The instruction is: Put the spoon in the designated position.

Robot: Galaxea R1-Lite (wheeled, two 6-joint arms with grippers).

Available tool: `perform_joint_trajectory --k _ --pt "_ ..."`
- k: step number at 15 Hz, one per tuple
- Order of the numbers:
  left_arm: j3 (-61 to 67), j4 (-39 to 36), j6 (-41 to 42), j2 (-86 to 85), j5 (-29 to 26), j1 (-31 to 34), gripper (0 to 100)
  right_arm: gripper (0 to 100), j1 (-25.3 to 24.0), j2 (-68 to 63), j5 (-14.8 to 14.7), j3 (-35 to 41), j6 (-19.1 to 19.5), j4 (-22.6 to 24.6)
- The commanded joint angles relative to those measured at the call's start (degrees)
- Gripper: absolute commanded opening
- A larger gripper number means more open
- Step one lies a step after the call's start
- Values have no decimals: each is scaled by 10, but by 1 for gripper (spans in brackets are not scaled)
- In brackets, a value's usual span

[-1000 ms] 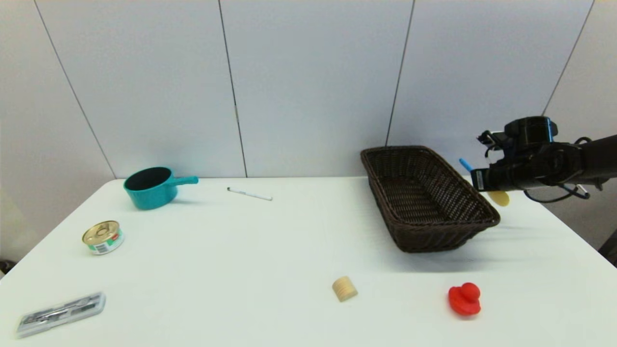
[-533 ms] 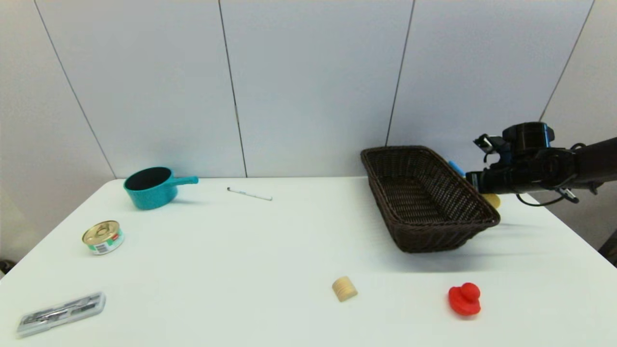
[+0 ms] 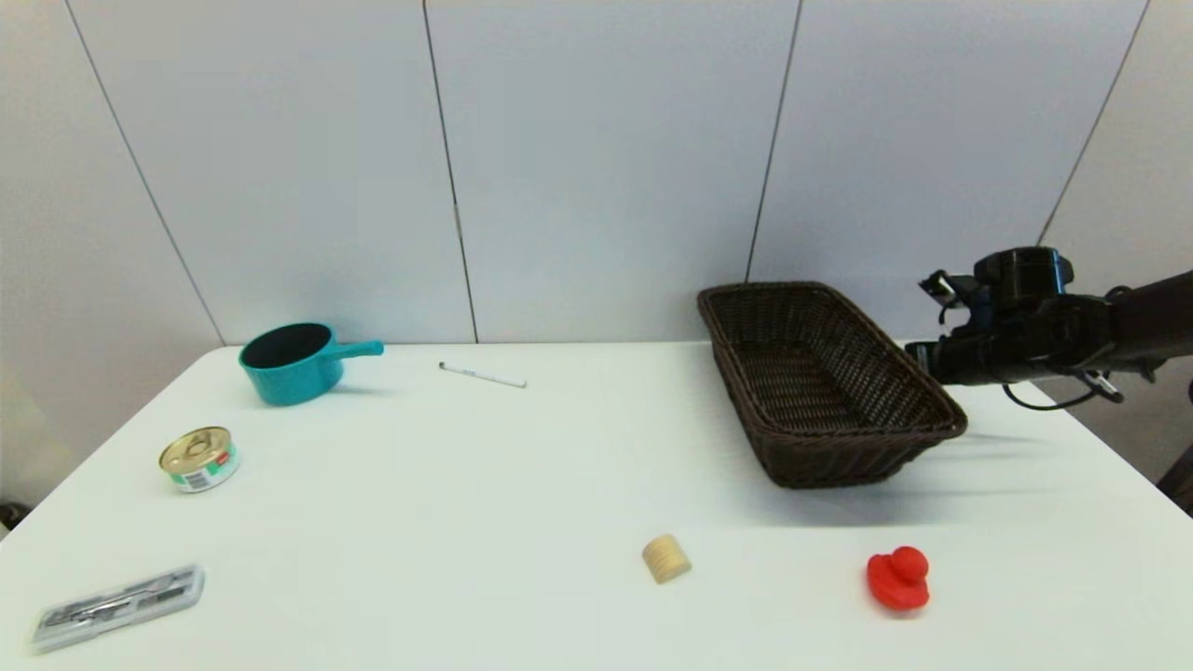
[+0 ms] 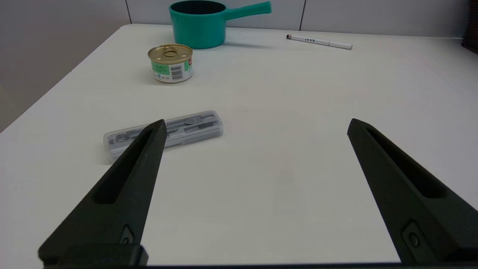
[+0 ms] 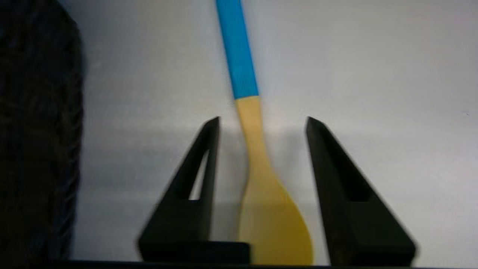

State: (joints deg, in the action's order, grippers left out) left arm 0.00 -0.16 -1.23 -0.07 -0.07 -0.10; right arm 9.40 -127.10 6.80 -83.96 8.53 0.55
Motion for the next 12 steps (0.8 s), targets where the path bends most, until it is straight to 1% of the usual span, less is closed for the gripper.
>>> perform_joint_trajectory --k 1,2,3,4,5,6,8,10,12 --pt "1 0 -1 1 0 0 100 100 16 28 -2 0 -1 -5" --pt "1 0 0 1 0 0 100 100 24 48 -3 0 -2 -31" --pt "1 0 0 1 0 0 100 100 38 89 -5 1 0 -97" --pt "1 0 0 1 0 0 100 100 48 119 -6 1 0 -136" --pt "1 0 -1 1 0 0 100 100 60 176 -6 6 -1 -191" --pt "1 0 0 1 1 0 100 100 67 222 -6 16 -1 -224" --pt "1 0 0 1 0 0 100 100 70 319 -7 49 0 -261" --pt "1 0 0 1 0 0 100 100 66 445 -3 109 6 -283" --pt "1 0 -1 1 0 0 100 100 39 554 -5 180 27 -284"
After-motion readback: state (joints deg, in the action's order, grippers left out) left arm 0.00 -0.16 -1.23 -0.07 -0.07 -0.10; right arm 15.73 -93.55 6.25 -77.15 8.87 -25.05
